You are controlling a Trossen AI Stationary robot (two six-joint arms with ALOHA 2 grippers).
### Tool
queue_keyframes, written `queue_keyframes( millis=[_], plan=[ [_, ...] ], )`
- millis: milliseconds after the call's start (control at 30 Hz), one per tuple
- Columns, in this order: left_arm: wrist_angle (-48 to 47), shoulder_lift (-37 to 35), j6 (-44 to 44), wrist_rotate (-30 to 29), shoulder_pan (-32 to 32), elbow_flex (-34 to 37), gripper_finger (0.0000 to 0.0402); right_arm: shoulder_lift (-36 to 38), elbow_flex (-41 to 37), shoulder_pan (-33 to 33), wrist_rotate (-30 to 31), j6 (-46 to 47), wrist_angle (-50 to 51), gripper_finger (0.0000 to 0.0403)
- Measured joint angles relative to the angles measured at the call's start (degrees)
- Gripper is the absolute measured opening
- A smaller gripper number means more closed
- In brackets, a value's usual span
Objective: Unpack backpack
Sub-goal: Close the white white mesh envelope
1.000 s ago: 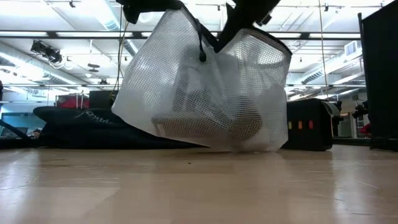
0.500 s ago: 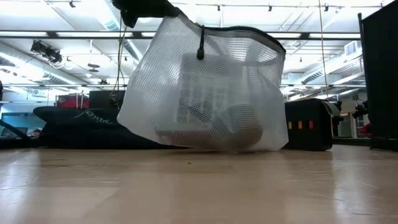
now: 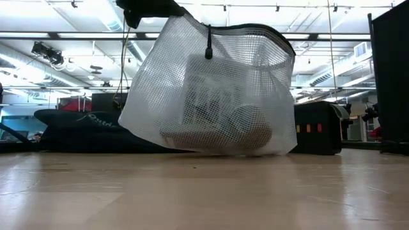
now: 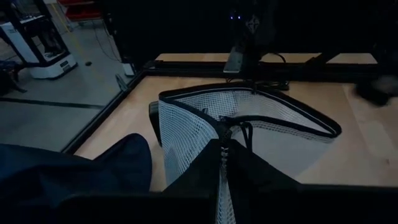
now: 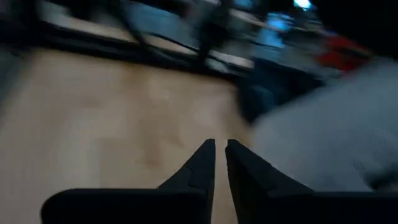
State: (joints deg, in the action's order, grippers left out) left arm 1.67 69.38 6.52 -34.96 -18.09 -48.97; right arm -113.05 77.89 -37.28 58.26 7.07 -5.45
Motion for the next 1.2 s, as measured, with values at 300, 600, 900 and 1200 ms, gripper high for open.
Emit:
queue_keyframes(
  millis=[300,600,900,1200],
  plan=[
    [0.13,0.00,1.65,1.97,-0.02,0.02,0.0000,-2.80,0.00,4.81,15.09,8.32,11.23,0.0008],
    [-0.50,0.00,1.69,2.60,-1.21,0.00,0.0000,-2.56,0.00,4.04,20.16,5.95,13.04,0.0066],
    [0.82,0.04,1.99,2.69,-3.33,0.02,0.0000,-2.49,0.00,1.93,22.04,13.62,12.82,0.0150],
    [1.91,0.04,2.91,2.64,-6.25,0.04,0.0000,-2.49,0.02,5.88,17.97,15.41,12.86,0.0120]
  ],
)
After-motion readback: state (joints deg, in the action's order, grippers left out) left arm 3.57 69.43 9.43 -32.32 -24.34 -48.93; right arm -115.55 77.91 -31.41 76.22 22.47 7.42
